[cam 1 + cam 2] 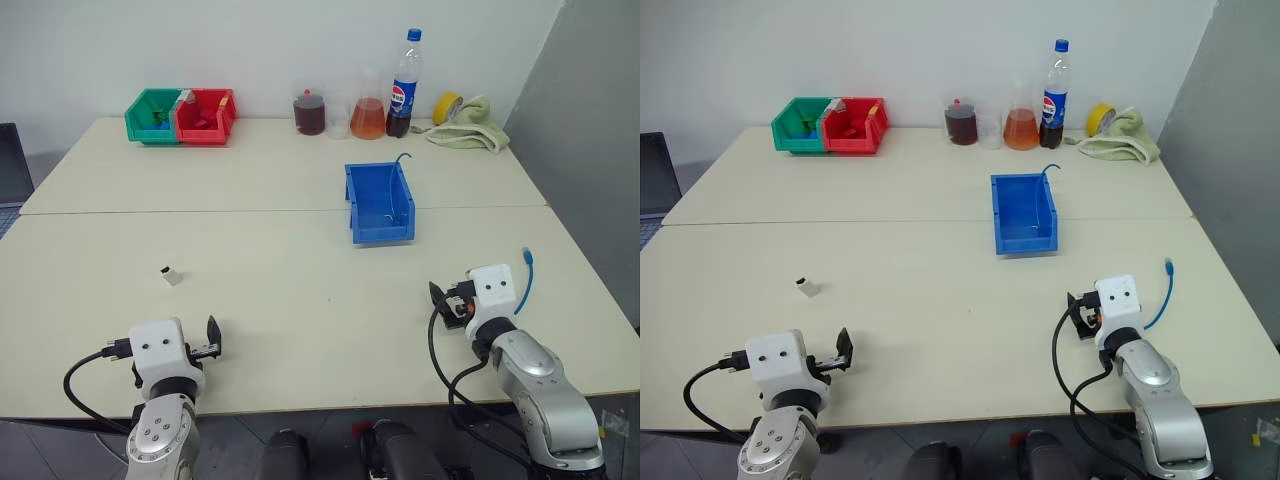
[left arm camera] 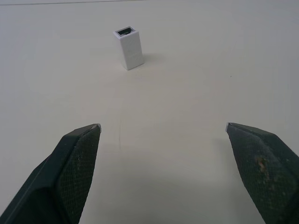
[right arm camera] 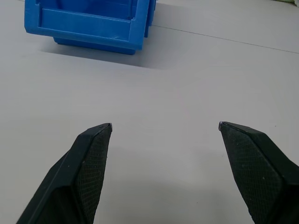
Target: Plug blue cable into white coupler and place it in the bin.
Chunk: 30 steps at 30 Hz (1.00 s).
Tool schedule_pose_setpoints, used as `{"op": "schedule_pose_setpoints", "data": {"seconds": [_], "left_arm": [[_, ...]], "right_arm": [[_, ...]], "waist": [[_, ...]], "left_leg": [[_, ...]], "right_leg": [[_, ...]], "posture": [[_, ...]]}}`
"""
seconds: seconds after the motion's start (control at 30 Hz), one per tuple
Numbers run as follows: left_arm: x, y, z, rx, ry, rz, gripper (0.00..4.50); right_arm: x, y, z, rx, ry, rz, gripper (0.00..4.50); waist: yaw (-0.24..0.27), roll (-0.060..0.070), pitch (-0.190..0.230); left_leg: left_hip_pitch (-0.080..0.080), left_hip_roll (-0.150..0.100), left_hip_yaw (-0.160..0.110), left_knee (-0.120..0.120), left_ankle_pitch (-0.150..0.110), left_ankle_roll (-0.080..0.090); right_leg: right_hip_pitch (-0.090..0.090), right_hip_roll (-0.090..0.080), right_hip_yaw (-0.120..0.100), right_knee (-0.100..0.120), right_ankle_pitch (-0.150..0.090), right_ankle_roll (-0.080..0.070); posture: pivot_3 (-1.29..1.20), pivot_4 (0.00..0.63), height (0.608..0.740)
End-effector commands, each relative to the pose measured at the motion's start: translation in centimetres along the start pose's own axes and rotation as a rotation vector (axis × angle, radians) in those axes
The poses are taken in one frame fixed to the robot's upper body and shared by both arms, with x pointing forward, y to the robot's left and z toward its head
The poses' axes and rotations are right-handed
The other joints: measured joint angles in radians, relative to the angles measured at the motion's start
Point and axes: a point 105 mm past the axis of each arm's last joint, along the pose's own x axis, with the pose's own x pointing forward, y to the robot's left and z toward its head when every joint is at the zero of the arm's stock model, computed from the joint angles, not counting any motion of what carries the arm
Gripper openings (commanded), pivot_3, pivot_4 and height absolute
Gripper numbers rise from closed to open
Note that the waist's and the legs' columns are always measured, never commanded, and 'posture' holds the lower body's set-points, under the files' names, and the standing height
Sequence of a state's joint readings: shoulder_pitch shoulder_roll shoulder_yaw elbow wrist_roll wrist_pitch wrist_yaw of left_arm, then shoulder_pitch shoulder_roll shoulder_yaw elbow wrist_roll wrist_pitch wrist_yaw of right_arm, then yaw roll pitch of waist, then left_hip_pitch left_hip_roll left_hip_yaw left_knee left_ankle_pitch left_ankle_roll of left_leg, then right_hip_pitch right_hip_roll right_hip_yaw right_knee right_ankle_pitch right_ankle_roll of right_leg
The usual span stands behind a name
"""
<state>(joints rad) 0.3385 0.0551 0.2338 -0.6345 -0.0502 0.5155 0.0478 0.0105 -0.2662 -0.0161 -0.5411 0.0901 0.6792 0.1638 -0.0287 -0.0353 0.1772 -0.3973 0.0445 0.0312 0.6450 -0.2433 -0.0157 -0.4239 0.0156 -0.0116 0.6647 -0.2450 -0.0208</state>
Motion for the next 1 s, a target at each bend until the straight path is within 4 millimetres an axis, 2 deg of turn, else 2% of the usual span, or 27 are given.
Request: {"op": "schedule_pose_setpoints", "data": {"seconds": [0.03,0.5,0.67,0.77,0.83,1.0], "left_arm": [[-0.2,0.1,1.4,0.014,-0.056,-0.004,4.50],[-0.1,0.1,1.2,0.000,-0.053,0.001,4.50],[-0.4,0.3,1.0,0.004,-0.047,0.002,4.50],[-0.5,0.2,0.6,0.008,-0.034,-0.016,4.50],[-0.6,-0.2,0.4,0.007,-0.027,-0.034,4.50],[-0.6,-1.1,0.2,0.006,-0.019,-0.067,4.50]], "right_arm": [[-0.1,-0.3,1.3,-0.017,-0.052,-0.020,3.90],[-0.3,-0.4,1.1,-0.022,-0.046,-0.032,3.90],[-4.1,-3.4,-1.4,-0.023,0.078,-0.208,3.90],[-6.0,-4.6,-2.1,-0.009,0.121,-0.283,3.90],[-6.6,-4.9,-2.3,-0.005,0.128,-0.311,3.90],[-6.4,-4.7,-1.9,0.003,0.110,-0.328,3.90]], "waist": [[0.000,0.000,0.000],[0.000,0.000,0.000],[0.009,-0.001,-0.002],[0.012,-0.001,-0.002],[0.008,-0.001,-0.003],[-0.001,-0.001,-0.003]], "left_leg": [[0.000,0.000,0.000,0.000,0.000,0.000],[0.000,0.000,0.000,0.000,0.000,0.000],[-0.001,0.000,-0.001,-0.001,0.000,0.000],[-0.001,0.000,0.000,0.000,0.000,0.000],[0.000,0.000,0.000,0.000,0.000,0.000],[0.006,0.001,0.000,0.000,0.000,-0.001]], "right_leg": [[0.000,0.000,0.000,0.000,0.000,0.000],[0.000,0.000,0.000,0.000,0.000,0.000],[0.000,0.000,0.000,0.000,0.000,0.000],[0.000,0.000,0.000,-0.001,0.000,-0.001],[0.000,0.000,0.000,0.000,0.000,0.000],[0.003,0.000,0.000,-0.001,-0.004,-0.006]], "posture": [[0.00,0.150,0.740],[0.00,0.150,0.740],[0.00,0.150,0.740],[0.00,0.150,0.740],[0.00,0.150,0.740],[0.00,0.150,0.740]]}}
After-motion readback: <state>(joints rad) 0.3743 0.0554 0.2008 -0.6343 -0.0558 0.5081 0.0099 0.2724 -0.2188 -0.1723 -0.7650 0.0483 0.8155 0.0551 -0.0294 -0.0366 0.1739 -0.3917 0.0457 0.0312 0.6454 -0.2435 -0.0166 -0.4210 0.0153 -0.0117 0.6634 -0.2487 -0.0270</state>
